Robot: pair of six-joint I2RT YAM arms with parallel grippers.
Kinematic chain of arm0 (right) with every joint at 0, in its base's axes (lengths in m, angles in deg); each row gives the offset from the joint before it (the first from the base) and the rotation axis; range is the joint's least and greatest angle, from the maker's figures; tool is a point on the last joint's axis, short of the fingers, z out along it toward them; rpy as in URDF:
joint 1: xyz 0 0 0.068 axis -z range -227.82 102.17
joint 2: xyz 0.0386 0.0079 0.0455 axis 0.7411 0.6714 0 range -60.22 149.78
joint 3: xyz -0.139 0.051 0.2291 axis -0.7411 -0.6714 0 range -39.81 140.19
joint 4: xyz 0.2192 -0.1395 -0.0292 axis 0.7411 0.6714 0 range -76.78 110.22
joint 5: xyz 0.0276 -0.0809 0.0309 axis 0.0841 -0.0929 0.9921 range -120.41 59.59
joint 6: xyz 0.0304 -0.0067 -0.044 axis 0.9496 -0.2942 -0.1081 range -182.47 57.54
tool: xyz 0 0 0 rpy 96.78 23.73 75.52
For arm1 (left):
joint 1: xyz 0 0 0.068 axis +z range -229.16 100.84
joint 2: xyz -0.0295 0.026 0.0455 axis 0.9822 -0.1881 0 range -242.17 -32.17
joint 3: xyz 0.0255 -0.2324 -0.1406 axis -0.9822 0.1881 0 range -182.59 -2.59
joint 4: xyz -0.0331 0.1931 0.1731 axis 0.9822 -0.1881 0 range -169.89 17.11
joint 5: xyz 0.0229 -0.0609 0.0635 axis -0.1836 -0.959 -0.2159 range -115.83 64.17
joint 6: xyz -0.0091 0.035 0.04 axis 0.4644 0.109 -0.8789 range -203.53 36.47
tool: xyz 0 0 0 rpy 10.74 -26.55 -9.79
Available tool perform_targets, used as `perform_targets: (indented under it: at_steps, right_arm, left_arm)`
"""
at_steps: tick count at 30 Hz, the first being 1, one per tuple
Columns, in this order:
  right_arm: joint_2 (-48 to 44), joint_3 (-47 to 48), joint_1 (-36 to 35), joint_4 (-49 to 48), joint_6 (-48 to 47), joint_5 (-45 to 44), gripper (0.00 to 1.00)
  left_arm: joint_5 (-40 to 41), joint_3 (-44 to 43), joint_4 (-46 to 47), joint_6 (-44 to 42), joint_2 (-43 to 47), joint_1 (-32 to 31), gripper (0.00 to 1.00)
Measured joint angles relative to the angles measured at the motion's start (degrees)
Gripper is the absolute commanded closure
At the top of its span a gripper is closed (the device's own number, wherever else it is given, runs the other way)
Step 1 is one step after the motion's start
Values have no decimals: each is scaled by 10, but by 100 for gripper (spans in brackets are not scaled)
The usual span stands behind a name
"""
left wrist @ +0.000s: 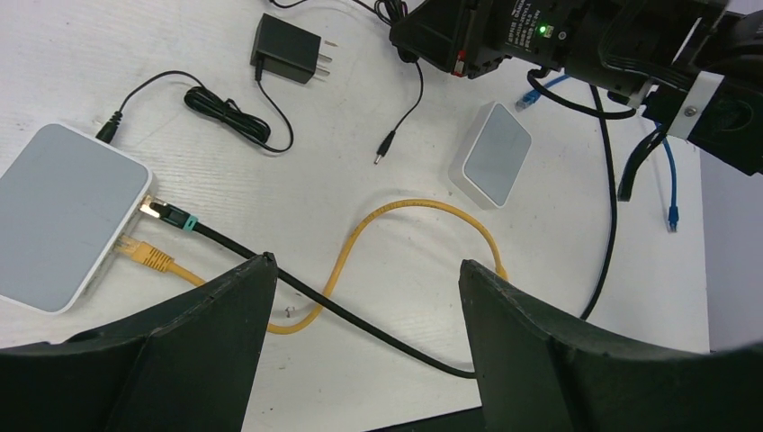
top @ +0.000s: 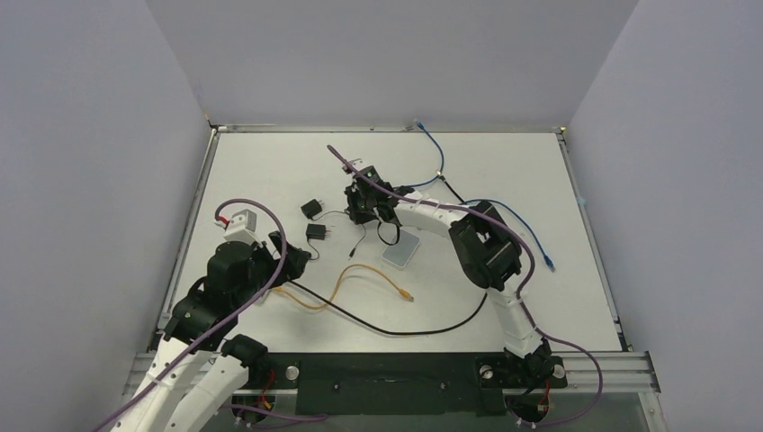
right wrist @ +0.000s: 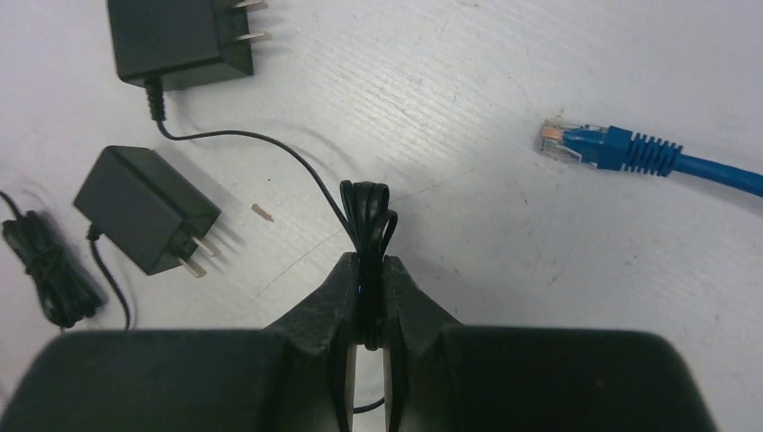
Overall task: Insert the plug into the switch port
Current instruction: Pick up the power from the center of the board.
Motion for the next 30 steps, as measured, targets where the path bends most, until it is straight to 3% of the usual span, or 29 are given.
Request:
perform_targets:
  at_steps: [15, 30]
  right_arm:
    - [-232, -149, -8, -157, 129, 5, 100]
    - [-345, -216, -43, -169, 179, 42, 100]
  left_arm:
    - [-111, 28, 76, -29, -57, 0, 28]
    - [-219, 50, 209, -33, -92, 0, 28]
